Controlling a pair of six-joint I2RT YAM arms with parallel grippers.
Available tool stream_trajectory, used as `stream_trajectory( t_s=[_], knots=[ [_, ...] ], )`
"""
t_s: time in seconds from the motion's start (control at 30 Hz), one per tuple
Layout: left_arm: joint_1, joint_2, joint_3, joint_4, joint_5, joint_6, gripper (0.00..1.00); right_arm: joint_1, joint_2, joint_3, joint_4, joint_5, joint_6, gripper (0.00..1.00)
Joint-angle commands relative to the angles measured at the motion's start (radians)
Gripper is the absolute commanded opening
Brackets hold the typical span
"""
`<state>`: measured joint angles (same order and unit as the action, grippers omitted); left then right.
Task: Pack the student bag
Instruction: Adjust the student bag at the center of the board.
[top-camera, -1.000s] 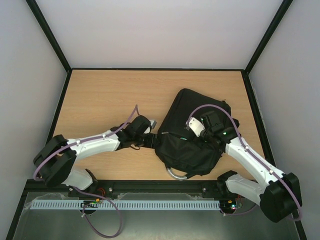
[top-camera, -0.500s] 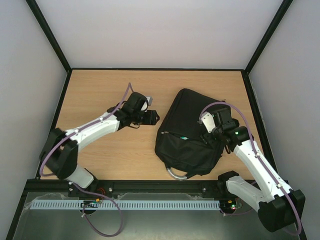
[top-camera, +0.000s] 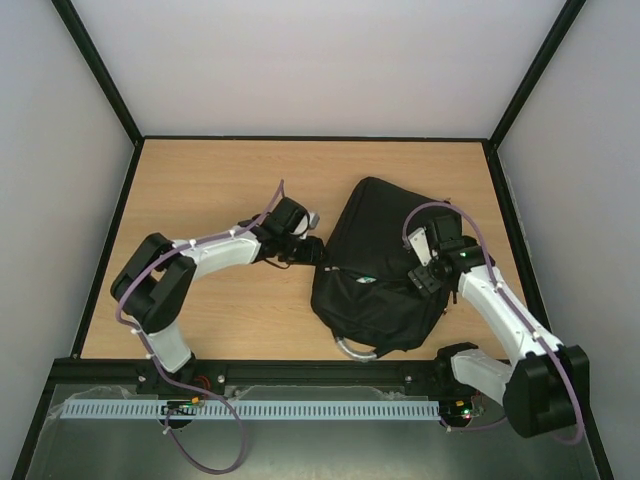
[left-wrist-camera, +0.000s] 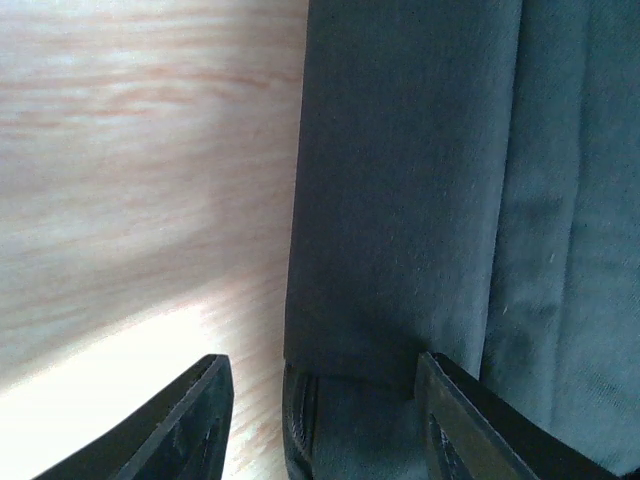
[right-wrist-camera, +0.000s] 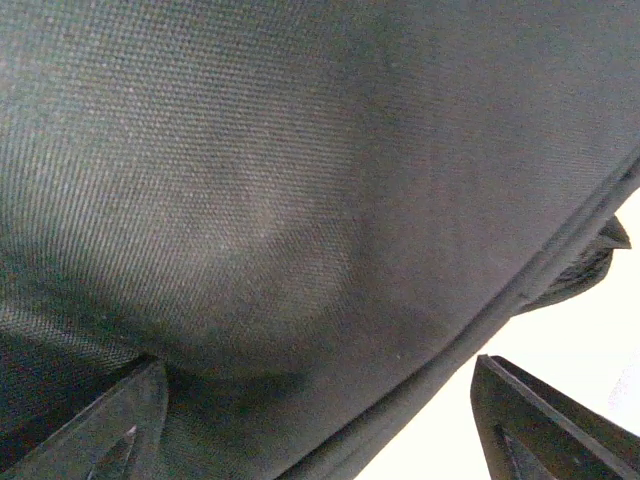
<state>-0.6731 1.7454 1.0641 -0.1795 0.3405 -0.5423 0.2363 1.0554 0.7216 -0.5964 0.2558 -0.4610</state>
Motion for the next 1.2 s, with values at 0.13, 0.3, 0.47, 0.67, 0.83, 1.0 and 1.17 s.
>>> stream_trajectory(
  t_s=[0.13,0.3,0.47,0.67,0.83,1.0,1.17],
  knots=[
    [-0.062,-0.120,-0.169,0.030,-0.023,-0.046,0.52,0.004,0.346,0.054,0.084,-0.030,-0.022,0.76],
    [-0.123,-0.184,-0.249,0.052,-0.067,-0.100,0.52,0.047,0.516,0.209,0.099,-0.053,0.046,0.75],
    [-0.209,-0.217,-0.289,0.064,-0.131,-0.143,0.52,0.100,0.610,0.302,0.101,-0.087,0.091,0.74],
    [-0.249,-0.266,-0.322,0.050,-0.192,-0.170,0.52,0.124,0.649,0.350,0.089,-0.122,0.120,0.74],
    [-0.250,-0.396,-0.340,-0.037,-0.260,-0.177,0.54,0.125,0.554,0.361,0.040,-0.097,0.133,0.75],
    [-0.249,-0.516,-0.345,-0.092,-0.295,-0.180,0.58,0.125,0.402,0.368,-0.021,-0.073,0.152,0.75],
    [-0.188,-0.556,-0.346,-0.071,-0.284,-0.200,0.65,0.150,0.284,0.348,-0.070,-0.101,0.144,0.71]
  ],
)
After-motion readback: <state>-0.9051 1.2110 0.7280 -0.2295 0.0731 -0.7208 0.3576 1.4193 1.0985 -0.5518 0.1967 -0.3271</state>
